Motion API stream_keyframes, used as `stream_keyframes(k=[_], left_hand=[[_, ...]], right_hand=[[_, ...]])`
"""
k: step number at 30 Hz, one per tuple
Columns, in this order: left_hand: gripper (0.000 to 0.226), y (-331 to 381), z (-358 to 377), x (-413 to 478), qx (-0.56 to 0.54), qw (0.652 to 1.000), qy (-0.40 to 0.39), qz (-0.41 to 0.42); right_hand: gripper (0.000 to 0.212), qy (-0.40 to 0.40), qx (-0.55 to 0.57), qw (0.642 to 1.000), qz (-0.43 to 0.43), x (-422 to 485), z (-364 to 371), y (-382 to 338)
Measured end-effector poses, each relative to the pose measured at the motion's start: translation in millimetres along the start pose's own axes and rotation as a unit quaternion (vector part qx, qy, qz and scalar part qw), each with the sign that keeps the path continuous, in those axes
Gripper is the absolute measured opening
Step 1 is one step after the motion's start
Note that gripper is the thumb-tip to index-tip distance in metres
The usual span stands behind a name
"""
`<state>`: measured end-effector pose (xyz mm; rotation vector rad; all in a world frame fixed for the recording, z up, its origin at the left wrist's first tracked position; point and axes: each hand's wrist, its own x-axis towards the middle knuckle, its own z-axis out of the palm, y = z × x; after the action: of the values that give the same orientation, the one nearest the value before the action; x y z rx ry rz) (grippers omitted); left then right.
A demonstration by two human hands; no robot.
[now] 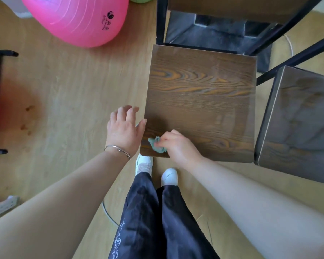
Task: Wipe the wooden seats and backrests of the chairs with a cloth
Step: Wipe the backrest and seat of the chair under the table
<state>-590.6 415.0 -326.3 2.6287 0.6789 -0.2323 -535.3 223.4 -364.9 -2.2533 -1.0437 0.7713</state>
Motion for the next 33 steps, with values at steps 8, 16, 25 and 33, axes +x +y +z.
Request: stream_keyframes(k=[8, 16, 25, 33], left_hand=[[0.045, 11.9, 22.1, -18.9, -0.015, 1.0, 0.008, -0.019], [0.045, 27.0, 31.6, -32.4, 0.005, 1.0, -0.015, 0.015], [0.057, 24.9, 24.3, -21.0, 0.031, 0.998, 0.025, 0.051], [0.057, 18.8, 41.8, -12.9, 0.023, 0.998, 0.004, 0.051]], right_hand=[[0.04, 0.268, -0.018, 0.898, 0.349, 25.0, -138.9, 118.8], [0.038, 0.219, -0.078, 0.97, 0.074, -28.4, -42.7, 67.4], [0.04, 0.278, -0.008, 0.936, 0.215, -43.4, -122.0, 116.2], [0.049, 0.266, -0.049, 0.944, 0.189, -64.3, -55.9, 94.5]])
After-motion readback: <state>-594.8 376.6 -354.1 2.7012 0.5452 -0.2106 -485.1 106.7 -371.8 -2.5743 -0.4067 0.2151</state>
